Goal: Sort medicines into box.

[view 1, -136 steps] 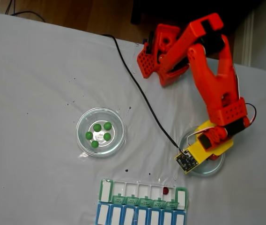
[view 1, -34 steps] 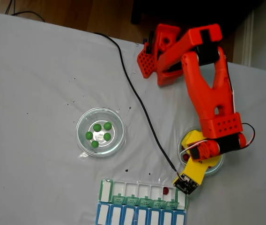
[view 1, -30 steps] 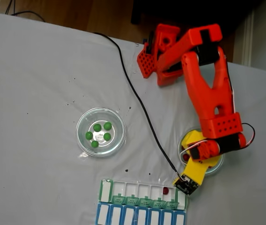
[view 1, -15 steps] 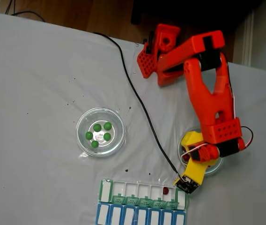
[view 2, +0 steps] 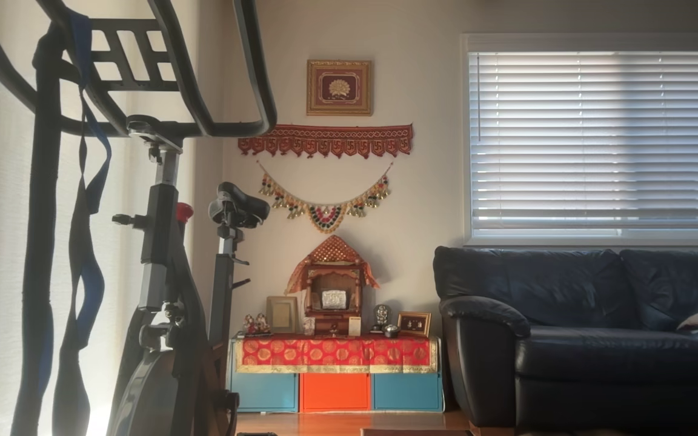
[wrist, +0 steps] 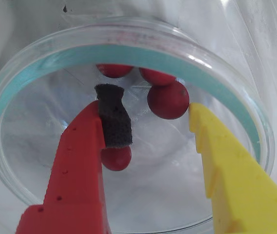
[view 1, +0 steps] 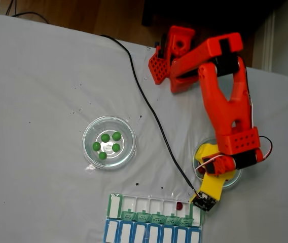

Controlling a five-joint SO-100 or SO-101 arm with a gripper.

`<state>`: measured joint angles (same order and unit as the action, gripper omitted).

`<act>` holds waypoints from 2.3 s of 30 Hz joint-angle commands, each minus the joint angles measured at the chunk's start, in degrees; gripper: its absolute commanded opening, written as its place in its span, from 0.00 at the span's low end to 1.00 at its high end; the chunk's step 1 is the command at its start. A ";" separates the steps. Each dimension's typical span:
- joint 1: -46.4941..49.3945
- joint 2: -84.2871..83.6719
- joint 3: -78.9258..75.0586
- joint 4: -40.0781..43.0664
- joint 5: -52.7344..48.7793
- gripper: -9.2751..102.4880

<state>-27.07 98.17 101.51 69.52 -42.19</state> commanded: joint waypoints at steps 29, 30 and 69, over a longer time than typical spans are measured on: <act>0.26 1.14 2.02 -4.22 -1.93 0.22; 0.26 1.14 2.02 -4.48 -1.93 0.21; 4.48 17.40 -8.44 2.72 36.39 0.09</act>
<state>-25.84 113.99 100.90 71.46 -8.70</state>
